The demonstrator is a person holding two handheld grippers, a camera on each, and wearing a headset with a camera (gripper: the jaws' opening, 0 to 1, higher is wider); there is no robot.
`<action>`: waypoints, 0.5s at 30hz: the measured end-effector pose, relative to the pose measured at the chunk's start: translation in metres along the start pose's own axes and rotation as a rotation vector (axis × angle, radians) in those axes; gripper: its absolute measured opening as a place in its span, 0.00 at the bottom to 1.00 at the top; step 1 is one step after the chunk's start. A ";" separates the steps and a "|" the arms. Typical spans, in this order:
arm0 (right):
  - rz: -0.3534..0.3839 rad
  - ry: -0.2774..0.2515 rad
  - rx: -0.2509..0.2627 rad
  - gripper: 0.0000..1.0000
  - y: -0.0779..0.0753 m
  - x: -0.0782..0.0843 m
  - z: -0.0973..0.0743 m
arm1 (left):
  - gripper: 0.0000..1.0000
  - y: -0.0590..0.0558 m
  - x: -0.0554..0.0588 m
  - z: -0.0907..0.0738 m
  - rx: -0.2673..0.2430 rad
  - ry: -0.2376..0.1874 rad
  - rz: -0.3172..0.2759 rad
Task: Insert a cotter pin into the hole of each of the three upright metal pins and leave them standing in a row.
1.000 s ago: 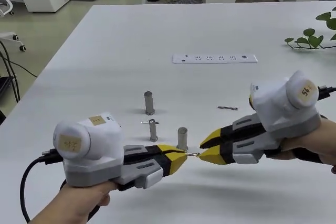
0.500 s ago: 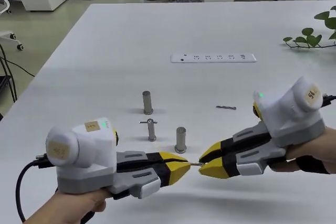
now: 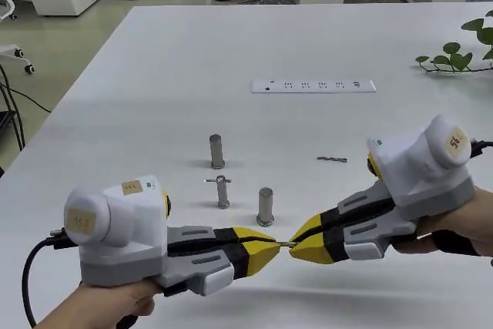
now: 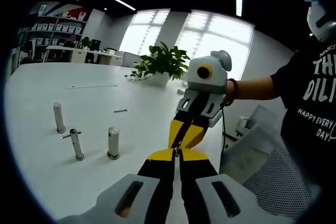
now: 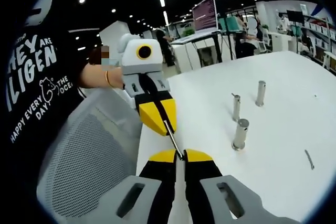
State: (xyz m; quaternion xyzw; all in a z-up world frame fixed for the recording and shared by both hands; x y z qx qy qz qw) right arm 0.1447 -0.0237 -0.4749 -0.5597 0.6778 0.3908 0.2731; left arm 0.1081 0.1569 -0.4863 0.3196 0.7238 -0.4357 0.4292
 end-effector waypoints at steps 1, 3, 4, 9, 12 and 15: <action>-0.016 0.008 0.002 0.00 0.000 0.000 0.000 | 0.00 0.000 0.000 0.000 0.000 0.000 -0.002; -0.043 0.021 0.003 0.00 0.002 -0.001 0.000 | 0.00 -0.001 0.001 0.000 -0.001 0.004 0.008; -0.066 0.031 0.007 0.00 0.001 -0.001 0.000 | 0.00 -0.001 0.001 0.000 -0.005 0.005 0.015; -0.135 0.076 0.022 0.00 0.001 -0.003 0.000 | 0.01 0.000 0.002 0.001 -0.022 0.014 0.021; -0.194 0.114 0.034 0.00 0.001 -0.004 0.002 | 0.02 0.001 0.002 0.002 -0.032 0.020 0.030; -0.223 0.142 0.040 0.00 0.001 -0.004 0.004 | 0.03 0.002 0.003 0.002 -0.050 0.028 0.024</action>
Point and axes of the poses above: the centre of the closed fingertips' face, and the gripper's own axes: z roughly forward along the fingers, y roughly to its left, x roughly out of its underside, the point moved 10 cm from there along -z, roughly backward along the fingers
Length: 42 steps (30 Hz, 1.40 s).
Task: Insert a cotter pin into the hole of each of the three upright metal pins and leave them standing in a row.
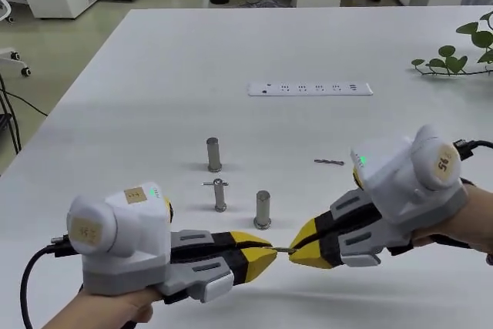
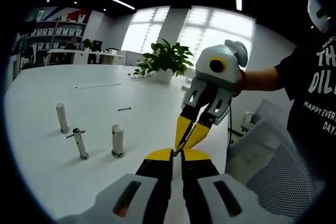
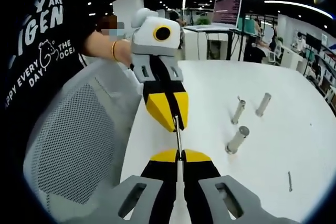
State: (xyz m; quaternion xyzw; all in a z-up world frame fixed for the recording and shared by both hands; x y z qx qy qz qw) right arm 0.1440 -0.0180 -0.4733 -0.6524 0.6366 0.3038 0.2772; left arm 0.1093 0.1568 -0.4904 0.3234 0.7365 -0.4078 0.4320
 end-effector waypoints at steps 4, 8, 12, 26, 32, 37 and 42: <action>-0.024 0.027 0.026 0.00 -0.003 0.000 0.002 | 0.03 0.002 0.000 -0.001 -0.031 0.001 0.015; -0.027 0.066 0.067 0.00 -0.008 0.003 0.002 | 0.07 0.006 -0.001 -0.003 -0.061 -0.013 0.002; -0.009 0.096 0.119 0.00 -0.017 0.007 -0.001 | 0.13 0.010 -0.003 -0.005 -0.114 -0.031 0.036; 0.022 0.167 0.205 0.00 -0.040 0.024 -0.006 | 0.24 0.021 -0.006 0.002 -0.280 -0.012 0.125; 0.016 0.186 0.209 0.00 -0.046 0.025 -0.004 | 0.24 0.026 -0.008 0.010 -0.320 -0.022 0.113; 0.017 0.186 0.210 0.00 -0.050 0.024 -0.005 | 0.24 0.035 -0.005 0.016 -0.367 0.002 0.067; 0.011 0.189 0.217 0.00 -0.055 0.024 -0.006 | 0.25 0.041 -0.005 0.023 -0.391 0.001 0.055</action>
Point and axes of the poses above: the centre of the closed fingertips' face, and the gripper's own axes: z roughly forward along the fingers, y roughly to its left, x roughly out of its underside, the point moved 10 cm from there along -z, roughly backward along the fingers
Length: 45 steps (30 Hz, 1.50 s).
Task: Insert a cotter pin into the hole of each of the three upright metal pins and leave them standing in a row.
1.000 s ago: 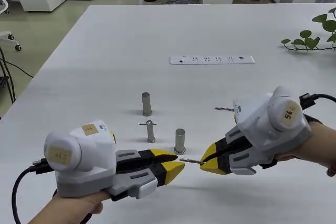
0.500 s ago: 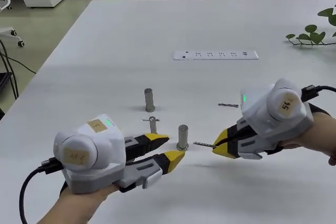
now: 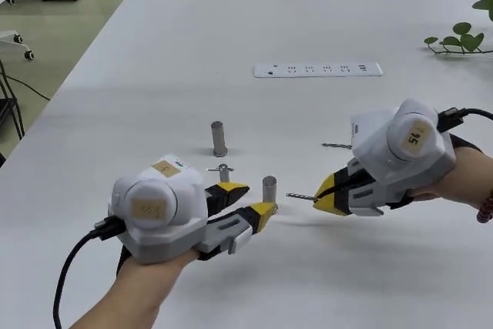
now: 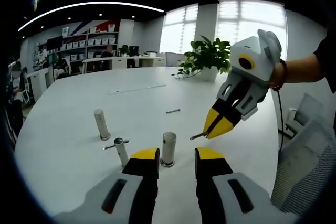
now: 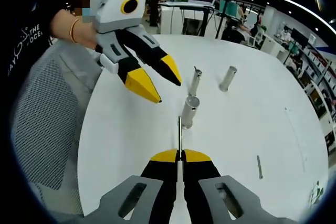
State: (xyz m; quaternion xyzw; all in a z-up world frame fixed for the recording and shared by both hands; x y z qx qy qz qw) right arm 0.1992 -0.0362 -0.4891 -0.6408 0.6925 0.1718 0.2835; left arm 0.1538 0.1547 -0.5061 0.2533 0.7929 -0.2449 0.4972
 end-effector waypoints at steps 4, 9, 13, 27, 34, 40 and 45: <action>-0.009 0.006 0.003 0.00 -0.004 -0.001 -0.001 | 0.24 0.001 0.004 0.010 -0.016 0.029 0.012; -0.017 0.003 0.009 0.00 -0.008 -0.002 -0.001 | 0.25 0.001 0.007 0.022 -0.021 0.052 0.020; -0.027 0.008 0.006 0.00 -0.012 -0.002 0.001 | 0.24 0.004 0.010 0.030 -0.038 0.058 0.010; -0.036 -0.013 -0.008 0.00 -0.020 -0.006 0.012 | 0.19 0.005 0.016 0.046 -0.041 0.065 -0.006; -0.045 -0.016 -0.012 0.00 -0.021 -0.008 0.014 | 0.15 0.006 0.017 0.049 -0.050 0.050 -0.028; -0.067 -0.004 -0.016 0.00 -0.021 -0.009 0.016 | 0.12 0.007 0.018 0.051 -0.056 0.035 -0.059; -0.079 -0.006 -0.024 0.00 -0.021 -0.012 0.017 | 0.12 0.008 0.019 0.050 -0.039 0.026 -0.067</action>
Point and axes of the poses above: the centre of the closed fingertips' face, and the gripper's own axes: z roughly forward along the fingers, y roughly to its left, x roughly out of its underside, the point moved 10 cm from there along -z, roughly backward along the fingers
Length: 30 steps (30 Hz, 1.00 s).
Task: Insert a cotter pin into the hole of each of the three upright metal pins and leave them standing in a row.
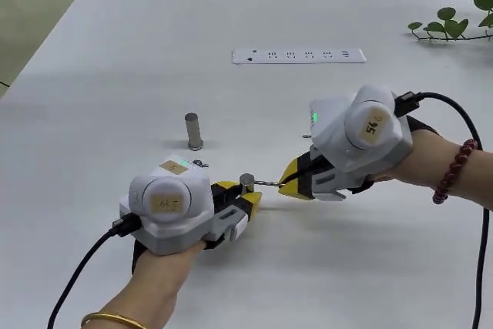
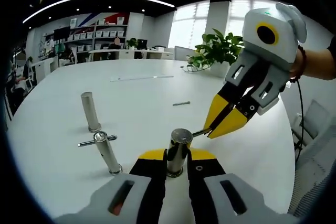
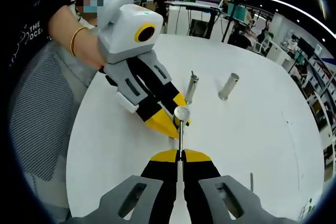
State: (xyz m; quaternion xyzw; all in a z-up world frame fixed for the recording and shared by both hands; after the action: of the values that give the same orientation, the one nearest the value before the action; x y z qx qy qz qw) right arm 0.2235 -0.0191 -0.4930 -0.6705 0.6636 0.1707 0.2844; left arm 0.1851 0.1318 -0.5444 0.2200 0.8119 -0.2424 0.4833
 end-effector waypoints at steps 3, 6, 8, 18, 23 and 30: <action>-0.029 0.006 0.000 0.00 0.000 -0.004 0.002 | 0.12 0.000 0.001 0.000 0.007 -0.004 0.002; -0.041 0.009 -0.001 0.00 -0.002 -0.007 0.005 | 0.12 0.000 0.001 0.000 0.008 -0.008 -0.002; -0.052 0.015 0.001 0.00 -0.002 -0.008 0.005 | 0.12 0.001 0.001 0.000 0.007 -0.009 -0.007; -0.072 0.014 0.001 0.00 -0.002 -0.015 0.012 | 0.12 0.001 0.004 0.001 0.004 -0.016 -0.013; -0.070 0.005 0.003 0.00 -0.002 -0.019 0.016 | 0.12 0.000 0.004 0.001 -0.003 -0.013 -0.012; -0.085 -0.002 -0.004 0.00 -0.002 -0.022 0.019 | 0.12 0.000 0.005 0.001 -0.010 -0.013 -0.019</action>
State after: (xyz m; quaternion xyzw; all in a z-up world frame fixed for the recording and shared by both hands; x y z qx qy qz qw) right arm 0.2268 0.0097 -0.4947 -0.6984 0.6339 0.1604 0.2910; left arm 0.1831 0.1316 -0.5491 0.2086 0.8120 -0.2444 0.4872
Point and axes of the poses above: the centre of the closed fingertips' face, and the gripper's own axes: z roughly forward along the fingers, y roughly to its left, x roughly out of its underside, the point moved 10 cm from there along -z, roughly backward along the fingers
